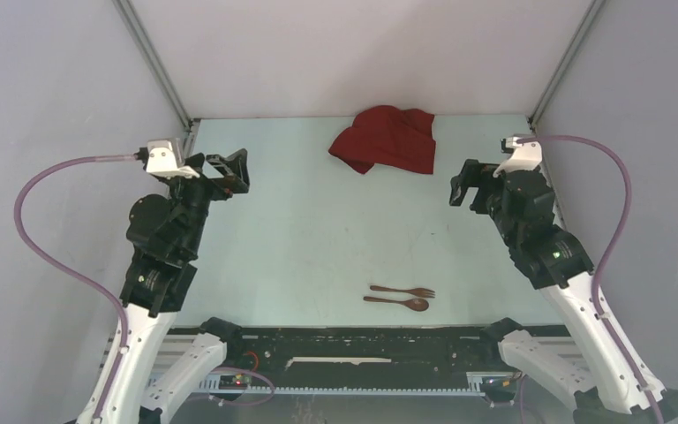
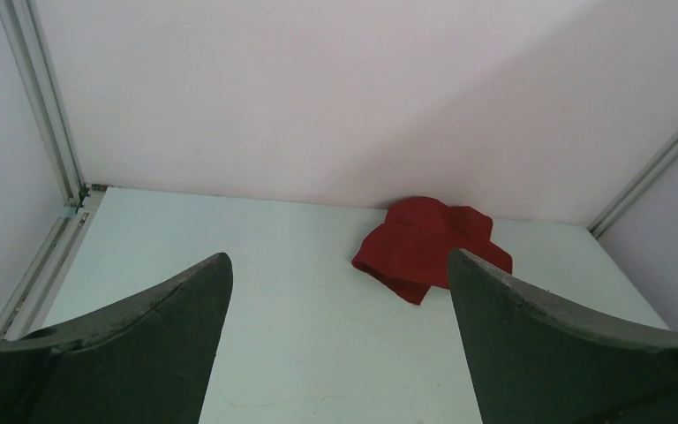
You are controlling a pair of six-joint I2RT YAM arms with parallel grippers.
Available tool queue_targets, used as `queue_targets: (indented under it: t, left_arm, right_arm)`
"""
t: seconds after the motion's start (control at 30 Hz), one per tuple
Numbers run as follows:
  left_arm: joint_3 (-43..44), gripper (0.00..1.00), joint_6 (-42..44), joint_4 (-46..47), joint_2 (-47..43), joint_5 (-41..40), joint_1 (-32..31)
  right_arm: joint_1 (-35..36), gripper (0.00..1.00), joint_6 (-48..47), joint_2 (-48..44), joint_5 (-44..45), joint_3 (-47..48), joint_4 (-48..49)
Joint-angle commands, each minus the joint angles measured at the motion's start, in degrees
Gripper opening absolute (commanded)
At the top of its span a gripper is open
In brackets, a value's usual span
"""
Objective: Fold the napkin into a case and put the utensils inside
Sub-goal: Pick up the crumpled napkin from the center of the board.
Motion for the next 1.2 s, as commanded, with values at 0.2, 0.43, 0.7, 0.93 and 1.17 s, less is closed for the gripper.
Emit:
queue_targets:
  t: [0.2,0.43,0.7,0.93,1.17]
  left_arm:
    - [-1.9,1.0,3.8,3.2,1.5,-3.3,-0.8]
    - [-3.0,1.0,3.2,3.7,1.9,-1.6,-0.9]
    - [-3.7,1.0,2.3,4.6,3.3,0.8,-0.9]
    - [-4.2,1.0,1.4,5.0,4.0,2.8,-0.9]
    - [-3.7,1.0,0.1,5.1,4.9,5.6,-0.8]
  right_arm:
    - [2.4,0.99,0.4,14.7,4.5,5.1,-0.9]
    - [8.0,1.0,-16.6,35.8,14.2,10.1,2.3]
    - [9.0,0.92,-44.3,55.8,8.7,11.3,24.4]
    - [2.4,0.81,-43.0,70.1,3.1,26.4,18.7]
    - [-9.4,0.81,-19.4,81.4,-15.0,51.6,0.2]
